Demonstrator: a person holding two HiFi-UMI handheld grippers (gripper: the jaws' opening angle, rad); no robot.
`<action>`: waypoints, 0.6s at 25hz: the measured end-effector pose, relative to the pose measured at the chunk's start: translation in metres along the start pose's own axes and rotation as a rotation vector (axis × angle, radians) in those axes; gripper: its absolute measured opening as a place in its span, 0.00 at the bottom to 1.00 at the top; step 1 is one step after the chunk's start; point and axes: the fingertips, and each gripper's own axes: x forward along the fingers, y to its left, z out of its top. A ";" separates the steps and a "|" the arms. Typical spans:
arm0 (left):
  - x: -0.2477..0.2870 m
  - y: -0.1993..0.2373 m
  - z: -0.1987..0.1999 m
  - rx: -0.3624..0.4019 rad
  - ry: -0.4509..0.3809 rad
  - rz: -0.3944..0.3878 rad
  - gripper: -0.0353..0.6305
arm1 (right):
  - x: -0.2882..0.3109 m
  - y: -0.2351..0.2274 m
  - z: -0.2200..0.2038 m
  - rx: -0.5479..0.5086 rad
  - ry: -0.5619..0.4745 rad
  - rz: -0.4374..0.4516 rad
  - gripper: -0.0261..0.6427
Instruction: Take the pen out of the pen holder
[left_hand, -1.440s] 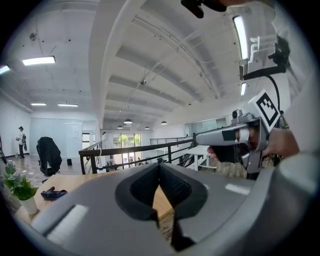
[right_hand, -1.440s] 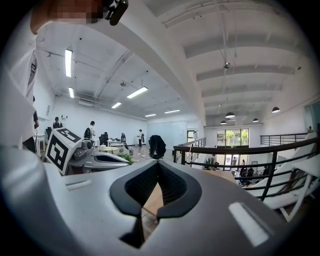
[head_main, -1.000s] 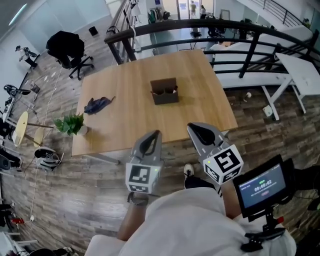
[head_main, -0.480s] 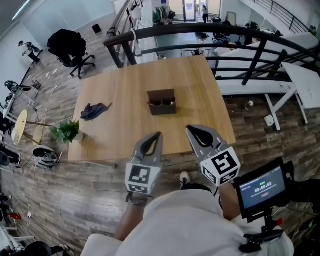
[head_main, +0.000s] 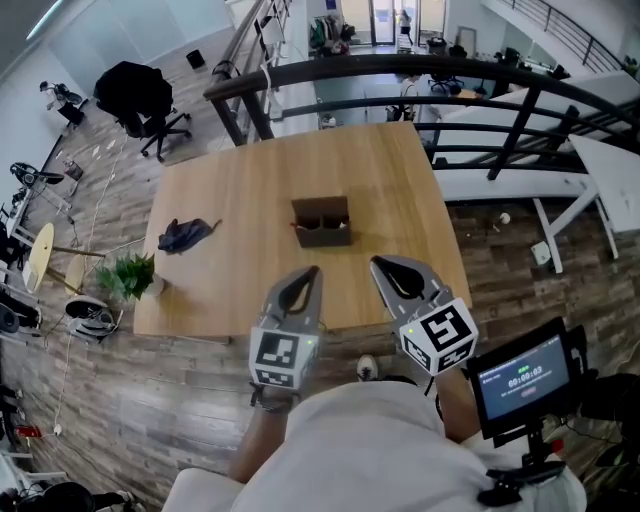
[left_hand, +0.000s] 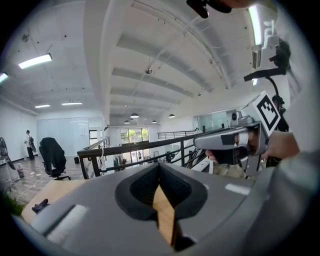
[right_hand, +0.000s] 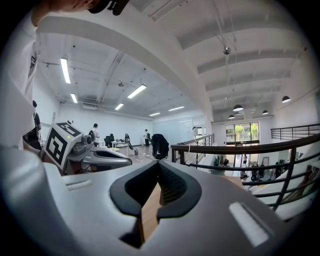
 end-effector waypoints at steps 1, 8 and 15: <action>0.004 0.004 0.000 -0.001 0.001 0.007 0.05 | 0.004 -0.003 0.000 0.000 0.002 0.006 0.04; 0.014 0.012 -0.004 0.009 0.033 0.048 0.05 | 0.015 -0.010 -0.003 0.005 0.009 0.047 0.04; 0.027 0.023 -0.016 0.033 0.114 0.030 0.05 | 0.030 -0.013 -0.015 0.040 0.038 0.062 0.04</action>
